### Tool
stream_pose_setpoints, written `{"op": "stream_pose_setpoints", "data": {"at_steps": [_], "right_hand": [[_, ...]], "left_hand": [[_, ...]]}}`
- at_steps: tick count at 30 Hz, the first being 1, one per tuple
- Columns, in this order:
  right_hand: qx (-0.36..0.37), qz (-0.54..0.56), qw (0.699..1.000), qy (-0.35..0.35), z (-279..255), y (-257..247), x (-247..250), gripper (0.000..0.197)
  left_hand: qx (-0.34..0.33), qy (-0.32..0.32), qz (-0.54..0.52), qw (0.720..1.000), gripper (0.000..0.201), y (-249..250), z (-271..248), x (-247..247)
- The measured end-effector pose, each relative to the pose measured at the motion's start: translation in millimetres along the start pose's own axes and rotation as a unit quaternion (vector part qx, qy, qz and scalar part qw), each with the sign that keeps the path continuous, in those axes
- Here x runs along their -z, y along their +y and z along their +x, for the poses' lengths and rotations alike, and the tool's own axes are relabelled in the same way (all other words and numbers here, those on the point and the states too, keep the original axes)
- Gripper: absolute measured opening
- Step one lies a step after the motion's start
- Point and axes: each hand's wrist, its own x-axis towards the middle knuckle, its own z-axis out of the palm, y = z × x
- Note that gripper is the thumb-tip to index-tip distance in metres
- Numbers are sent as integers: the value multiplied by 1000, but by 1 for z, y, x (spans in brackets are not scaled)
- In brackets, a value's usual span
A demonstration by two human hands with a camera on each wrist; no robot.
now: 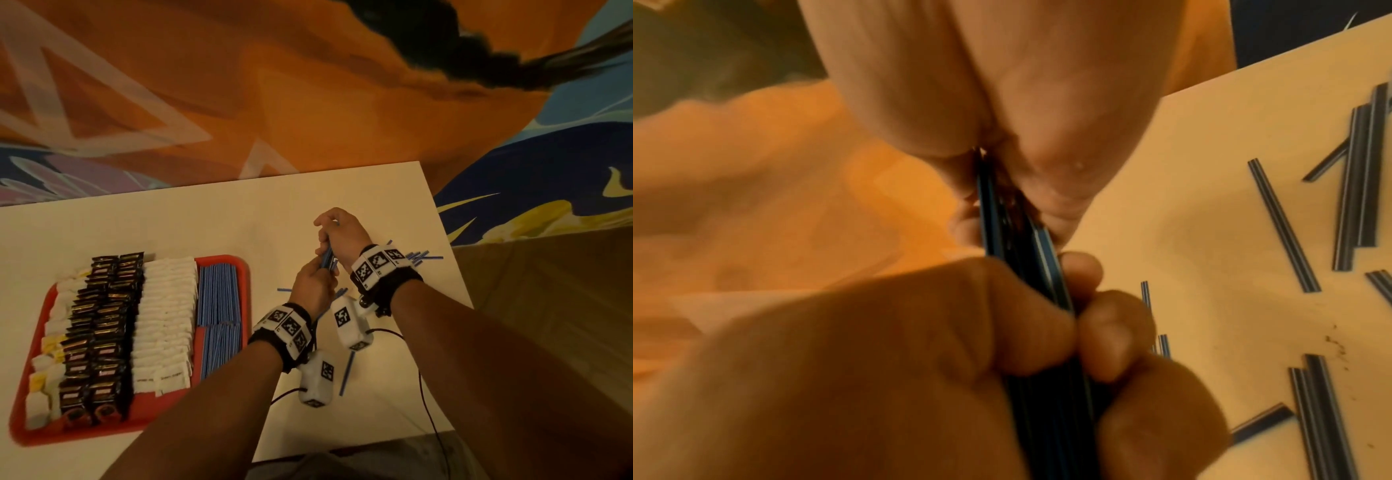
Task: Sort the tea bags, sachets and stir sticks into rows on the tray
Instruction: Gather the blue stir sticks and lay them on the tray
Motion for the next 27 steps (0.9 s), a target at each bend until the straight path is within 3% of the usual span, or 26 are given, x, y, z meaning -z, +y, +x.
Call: {"op": "stream_pose_setpoints", "data": {"at_steps": [3, 11, 12, 15, 19, 21, 24, 27], "right_hand": [[22, -34, 999, -3, -3, 1, -3, 27], [41, -57, 997, -43, -20, -10, -3, 16], [38, -46, 997, -45, -23, -11, -3, 26], [-10, 50, 997, -62, -39, -5, -1, 47], [-126, 73, 972, -185, -70, 16, -7, 41], [-137, 78, 958, -238, -79, 20, -17, 28], [-142, 87, 962, -214, -90, 10, -35, 5], [-136, 60, 976, -162, -97, -5, -44, 23]], "left_hand": [[6, 2, -15, 1000, 3, 4, -5, 2], [-35, -26, 58, 997, 48, 10, -11, 13], [-43, -25, 46, 998, 49, 14, -12, 14], [-56, 18, -15, 998, 49, 32, -12, 21], [-80, 62, -107, 989, 49, 56, -12, 34], [-76, 60, -158, 983, 47, 64, -13, 38], [-91, 56, -185, 977, 47, 70, -17, 45], [-86, 52, -244, 965, 48, 77, -21, 52]]}}
